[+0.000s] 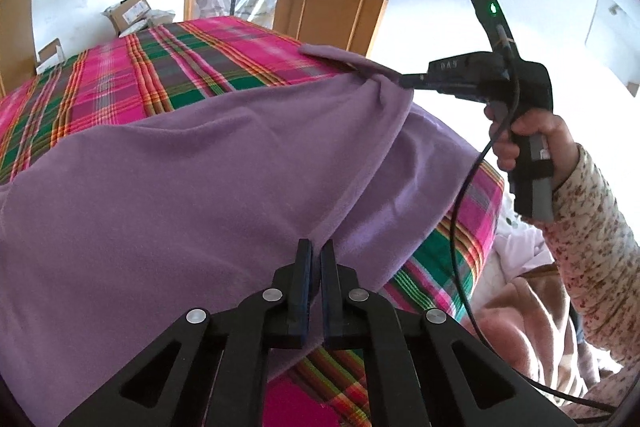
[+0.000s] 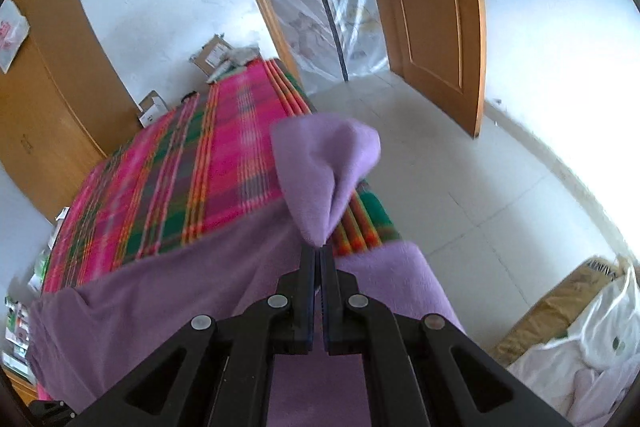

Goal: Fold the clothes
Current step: 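Pinch the edge of the mauve sweatpants with the right gripper, then pull the held edge with the right gripper across the sweatpants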

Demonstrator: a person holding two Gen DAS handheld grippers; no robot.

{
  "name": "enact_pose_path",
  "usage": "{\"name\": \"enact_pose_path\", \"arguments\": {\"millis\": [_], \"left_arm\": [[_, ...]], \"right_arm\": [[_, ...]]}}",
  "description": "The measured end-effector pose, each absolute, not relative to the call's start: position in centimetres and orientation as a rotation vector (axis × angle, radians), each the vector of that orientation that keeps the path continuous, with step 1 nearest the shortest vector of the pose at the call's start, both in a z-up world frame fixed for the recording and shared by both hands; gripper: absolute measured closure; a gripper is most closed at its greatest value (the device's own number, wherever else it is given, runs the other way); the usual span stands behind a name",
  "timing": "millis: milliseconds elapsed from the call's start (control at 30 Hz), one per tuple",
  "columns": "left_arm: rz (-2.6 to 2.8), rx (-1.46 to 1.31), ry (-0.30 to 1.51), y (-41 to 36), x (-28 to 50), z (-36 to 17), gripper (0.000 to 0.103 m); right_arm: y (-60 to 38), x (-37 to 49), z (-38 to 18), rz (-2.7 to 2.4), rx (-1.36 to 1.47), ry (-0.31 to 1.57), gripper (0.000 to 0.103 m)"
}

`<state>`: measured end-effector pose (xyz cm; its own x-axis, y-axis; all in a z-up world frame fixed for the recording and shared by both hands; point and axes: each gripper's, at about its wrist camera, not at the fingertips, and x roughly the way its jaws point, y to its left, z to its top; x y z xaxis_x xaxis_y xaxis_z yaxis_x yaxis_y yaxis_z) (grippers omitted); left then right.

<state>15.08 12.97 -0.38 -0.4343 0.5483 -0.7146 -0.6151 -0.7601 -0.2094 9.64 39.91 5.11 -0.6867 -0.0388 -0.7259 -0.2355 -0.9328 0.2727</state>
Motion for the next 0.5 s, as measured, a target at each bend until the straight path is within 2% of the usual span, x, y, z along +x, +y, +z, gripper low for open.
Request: {"name": "enact_pose_path", "arguments": {"millis": [200,333,500], "left_arm": [[2.195,-1.064,0.119,13.3,15.1,-0.6,0.099],[2.196,-1.073,0.114,13.4,14.9,-0.7,0.099],[2.195,-1.082,0.109,13.4,14.8,-0.9,0.099]], "right_arm": [[40.1,9.1,4.2,2.748,-1.23,0.467,0.096],[39.8,7.8,4.7,2.76,-1.211,0.401,0.079],[38.6,6.0,4.7,2.761,-1.251,0.263,0.071]]}}
